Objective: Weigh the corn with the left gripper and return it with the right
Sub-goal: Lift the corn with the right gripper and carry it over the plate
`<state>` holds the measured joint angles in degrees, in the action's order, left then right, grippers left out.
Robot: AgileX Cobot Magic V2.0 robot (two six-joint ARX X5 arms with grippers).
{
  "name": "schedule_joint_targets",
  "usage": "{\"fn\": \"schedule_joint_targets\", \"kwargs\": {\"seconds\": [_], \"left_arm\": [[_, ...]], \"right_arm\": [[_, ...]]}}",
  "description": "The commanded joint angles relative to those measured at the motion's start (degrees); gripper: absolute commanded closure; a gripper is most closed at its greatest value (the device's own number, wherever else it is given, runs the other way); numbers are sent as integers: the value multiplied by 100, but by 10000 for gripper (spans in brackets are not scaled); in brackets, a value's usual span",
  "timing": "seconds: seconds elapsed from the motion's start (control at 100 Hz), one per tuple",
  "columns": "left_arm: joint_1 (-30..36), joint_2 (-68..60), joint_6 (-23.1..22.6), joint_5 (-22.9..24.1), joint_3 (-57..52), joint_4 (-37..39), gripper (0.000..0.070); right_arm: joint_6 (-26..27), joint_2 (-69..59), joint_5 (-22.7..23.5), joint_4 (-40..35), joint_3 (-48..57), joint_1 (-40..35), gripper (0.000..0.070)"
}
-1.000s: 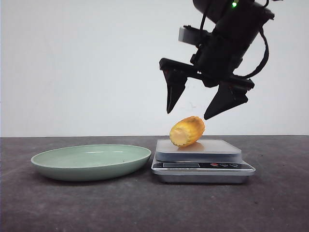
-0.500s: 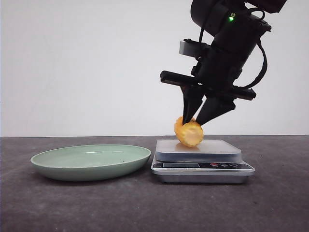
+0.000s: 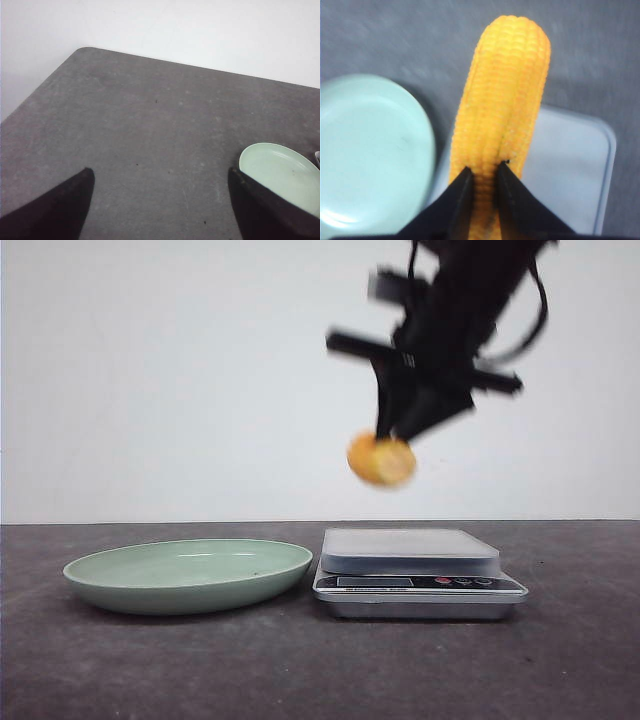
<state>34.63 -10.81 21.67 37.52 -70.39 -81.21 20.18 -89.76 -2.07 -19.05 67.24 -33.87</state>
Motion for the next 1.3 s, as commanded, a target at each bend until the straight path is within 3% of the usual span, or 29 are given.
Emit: {"fn": "schedule_joint_targets", "kwargs": {"seconds": [0.0,0.12,0.51,0.96,1.29], "left_arm": [[26,-17,4,-4,-66,-131,188],[26,-17,4,-4,-66,-129,188],[26,-17,2,-4,-66,-103,188],[26,-17,2,-4,-66,-131,188],[26,-17,2,-4,-66,-131,188]], "right_arm": [[-179,-35,96,-264,352,-101,700],[-385,-39,105,-645,796,-293,700],[-404,-208,101,-680,1303,-1016,700],[-400,-1641,98,-986,2382,-1384,700],[317,-2524,35,-1023,2632,-1445,700]]}}
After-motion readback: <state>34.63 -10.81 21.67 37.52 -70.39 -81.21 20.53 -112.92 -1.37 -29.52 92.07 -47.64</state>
